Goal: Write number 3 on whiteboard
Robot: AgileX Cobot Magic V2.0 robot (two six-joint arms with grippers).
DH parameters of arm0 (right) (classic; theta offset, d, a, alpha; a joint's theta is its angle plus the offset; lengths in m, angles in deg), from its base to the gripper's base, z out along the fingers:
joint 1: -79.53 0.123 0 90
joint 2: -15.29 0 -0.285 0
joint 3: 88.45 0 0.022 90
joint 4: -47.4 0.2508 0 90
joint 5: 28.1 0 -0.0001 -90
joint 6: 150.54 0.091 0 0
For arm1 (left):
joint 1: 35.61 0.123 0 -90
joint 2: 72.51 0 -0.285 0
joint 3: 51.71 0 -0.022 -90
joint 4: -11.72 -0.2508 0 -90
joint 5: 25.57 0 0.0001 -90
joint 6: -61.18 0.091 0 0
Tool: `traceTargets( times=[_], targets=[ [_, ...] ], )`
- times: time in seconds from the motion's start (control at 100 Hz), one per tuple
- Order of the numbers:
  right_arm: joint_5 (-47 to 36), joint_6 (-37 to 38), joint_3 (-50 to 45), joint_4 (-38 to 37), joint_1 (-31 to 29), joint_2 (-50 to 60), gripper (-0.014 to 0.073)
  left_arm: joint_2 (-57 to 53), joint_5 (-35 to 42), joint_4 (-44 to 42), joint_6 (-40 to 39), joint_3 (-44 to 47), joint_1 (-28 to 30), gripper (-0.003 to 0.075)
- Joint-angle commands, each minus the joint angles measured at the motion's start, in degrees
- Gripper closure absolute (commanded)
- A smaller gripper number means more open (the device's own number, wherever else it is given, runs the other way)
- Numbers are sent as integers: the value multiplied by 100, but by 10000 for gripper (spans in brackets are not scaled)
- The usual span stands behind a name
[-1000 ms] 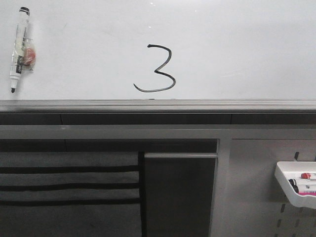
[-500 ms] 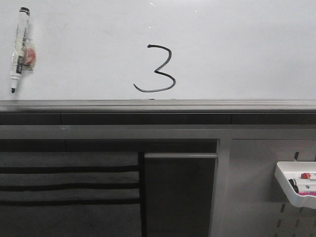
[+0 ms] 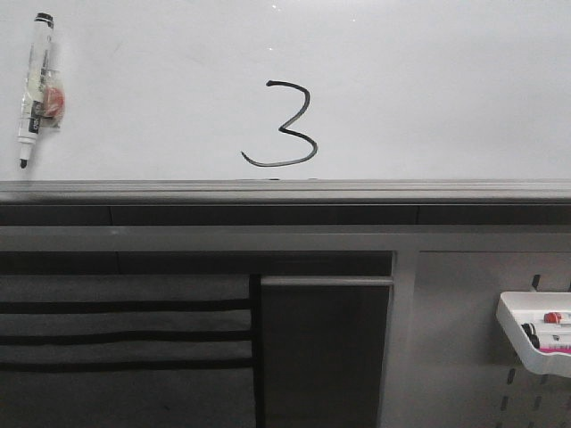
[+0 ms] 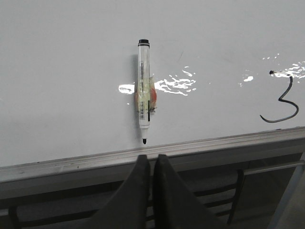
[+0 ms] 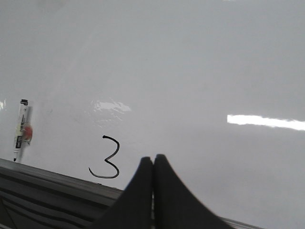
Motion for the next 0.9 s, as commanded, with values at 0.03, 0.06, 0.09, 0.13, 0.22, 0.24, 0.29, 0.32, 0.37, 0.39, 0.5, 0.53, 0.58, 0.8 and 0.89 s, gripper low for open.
traceTargets(
  times=[0.03,0.06,0.09,0.13,0.22,0.24,0.29,0.32,0.37,0.39,0.5,0.53,0.58,0.8,0.89],
  targets=[
    [-508,-68,122,-74,-26,-48,668,-398,431,104,-53,121,53,738],
    [-508,-68,122,-74,-26,-48,668,-558,452,104,-53,214,94,738],
    [-508,-68,122,-74,-26,-48,668,-781,490,104,-53,307,137,738],
    [-508,-68,122,-74,-26,-48,668,-1026,519,104,-53,453,218,738],
    [-508,-68,122,-74,-26,-48,668,-1603,642,52,-53,760,435,738],
    [-508,-68,122,-74,-26,-48,668,-1707,713,21,-53,829,483,738],
    [-508,-68,122,-74,-26,-48,668,-1905,845,-1,-53,977,585,738],
    [-508,-68,122,-74,-26,-48,668,-1985,901,-1,-53,1051,637,738],
    [-508,-68,122,-74,-26,-48,668,-2086,935,-1,-53,1153,709,738],
    [-508,-68,122,-74,-26,-48,668,-2091,934,10,-53,1192,727,738],
    [-508,-68,122,-74,-26,-48,668,-2231,934,-137,-234,1368,738,738],
    [-508,-68,122,-74,-26,-48,668,-2308,922,-582,-679,1404,690,738],
    [-508,-68,122,-74,-26,-48,668,-2381,951,-1532,-1589,1464,617,738],
    [-508,-68,122,-74,-26,-48,668,-2369,1011,-3044,-3201,1701,559,738],
    [-508,-68,122,-74,-26,-48,668,-2369,1011,-3044,-3201,1701,559,738]
  ],
)
